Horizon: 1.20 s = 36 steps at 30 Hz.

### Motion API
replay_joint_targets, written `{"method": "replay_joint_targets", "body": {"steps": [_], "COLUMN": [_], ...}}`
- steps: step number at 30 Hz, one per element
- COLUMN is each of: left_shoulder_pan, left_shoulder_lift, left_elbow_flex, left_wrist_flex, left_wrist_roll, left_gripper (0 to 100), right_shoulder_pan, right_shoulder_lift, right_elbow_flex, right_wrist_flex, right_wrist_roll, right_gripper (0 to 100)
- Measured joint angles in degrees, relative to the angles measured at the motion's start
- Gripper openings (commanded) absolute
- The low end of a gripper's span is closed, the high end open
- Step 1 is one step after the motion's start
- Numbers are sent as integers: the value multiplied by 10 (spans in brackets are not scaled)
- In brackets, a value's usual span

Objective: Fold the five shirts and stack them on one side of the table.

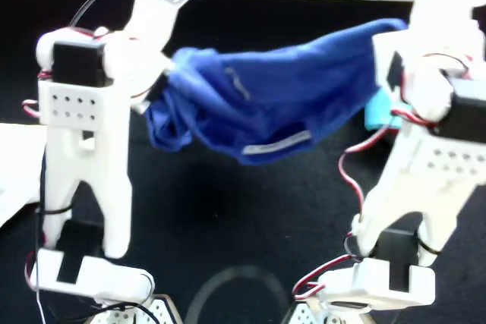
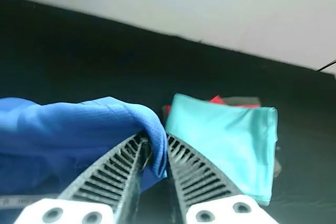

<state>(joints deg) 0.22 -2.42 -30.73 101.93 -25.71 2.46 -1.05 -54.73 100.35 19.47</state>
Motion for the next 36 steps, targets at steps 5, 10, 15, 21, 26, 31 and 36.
{"method": "replay_joint_targets", "body": {"steps": [5, 10, 15, 21, 26, 31, 36], "left_shoulder_pan": [-8, -14, -25, -79, -103, -64, 19], "left_shoulder_lift": [-7, -7, -7, -7, -8, -6, 71], "left_elbow_flex": [196, 400, 477, 396, 260, 275, 365], "left_wrist_flex": [-9, -115, -141, -70, -72, -210, -376], "left_wrist_roll": [-27, -31, -62, -107, -100, -6, 56], "left_gripper": [13, 21, 153, 204, 204, 204, 204], "right_shoulder_pan": [-3, -3, -3, -3, -3, 4, 4], "right_shoulder_lift": [1, 2, -18, -125, -229, -333, -454], "right_elbow_flex": [149, 262, 277, 350, 485, 654, 807], "right_wrist_flex": [-4, -26, -15, 0, -8, -69, -105], "right_wrist_roll": [0, 0, 0, 4, 18, 18, 19], "right_gripper": [5, 5, 5, 5, 5, 5, 5]}}
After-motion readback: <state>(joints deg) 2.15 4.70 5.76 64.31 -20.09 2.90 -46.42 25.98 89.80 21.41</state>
